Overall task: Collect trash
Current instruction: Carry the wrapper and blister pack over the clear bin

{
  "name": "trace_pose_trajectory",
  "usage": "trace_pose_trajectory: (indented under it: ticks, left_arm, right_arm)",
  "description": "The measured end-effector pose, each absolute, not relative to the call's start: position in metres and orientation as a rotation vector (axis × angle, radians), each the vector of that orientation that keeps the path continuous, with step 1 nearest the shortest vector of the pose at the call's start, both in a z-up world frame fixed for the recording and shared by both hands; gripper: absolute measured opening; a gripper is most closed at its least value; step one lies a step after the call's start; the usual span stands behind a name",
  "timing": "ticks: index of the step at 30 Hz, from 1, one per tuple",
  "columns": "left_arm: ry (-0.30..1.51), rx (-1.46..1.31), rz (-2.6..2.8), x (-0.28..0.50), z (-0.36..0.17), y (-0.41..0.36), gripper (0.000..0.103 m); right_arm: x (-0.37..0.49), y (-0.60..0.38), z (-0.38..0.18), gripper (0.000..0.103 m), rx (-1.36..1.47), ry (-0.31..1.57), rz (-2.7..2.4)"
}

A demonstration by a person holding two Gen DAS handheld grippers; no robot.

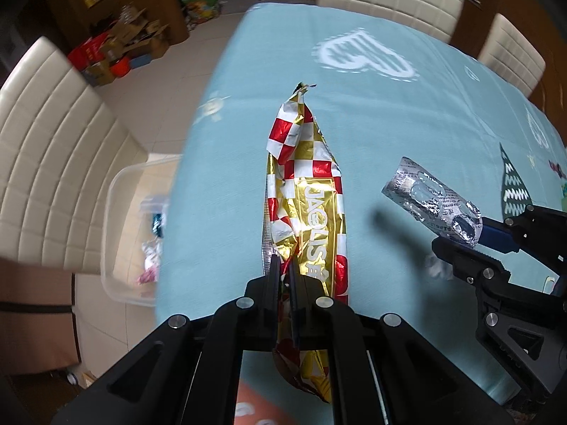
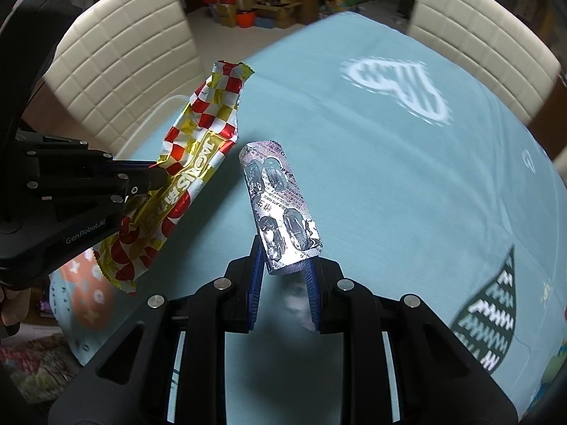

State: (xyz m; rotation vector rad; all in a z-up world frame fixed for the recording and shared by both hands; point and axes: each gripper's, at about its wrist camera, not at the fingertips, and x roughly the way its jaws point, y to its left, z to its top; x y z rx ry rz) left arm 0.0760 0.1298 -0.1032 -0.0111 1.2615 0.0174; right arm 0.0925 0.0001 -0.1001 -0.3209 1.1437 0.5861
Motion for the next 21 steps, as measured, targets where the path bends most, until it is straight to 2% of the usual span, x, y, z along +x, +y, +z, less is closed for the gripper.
trace_pose_trajectory:
  ticks: [21]
  left_arm:
    - [1.253,-0.139,0.217,0.074,-0.110,0.283,0.005]
  right_arm:
    - [0.112,0.162,-0.094,0.025,-0.455,1.119,0.760]
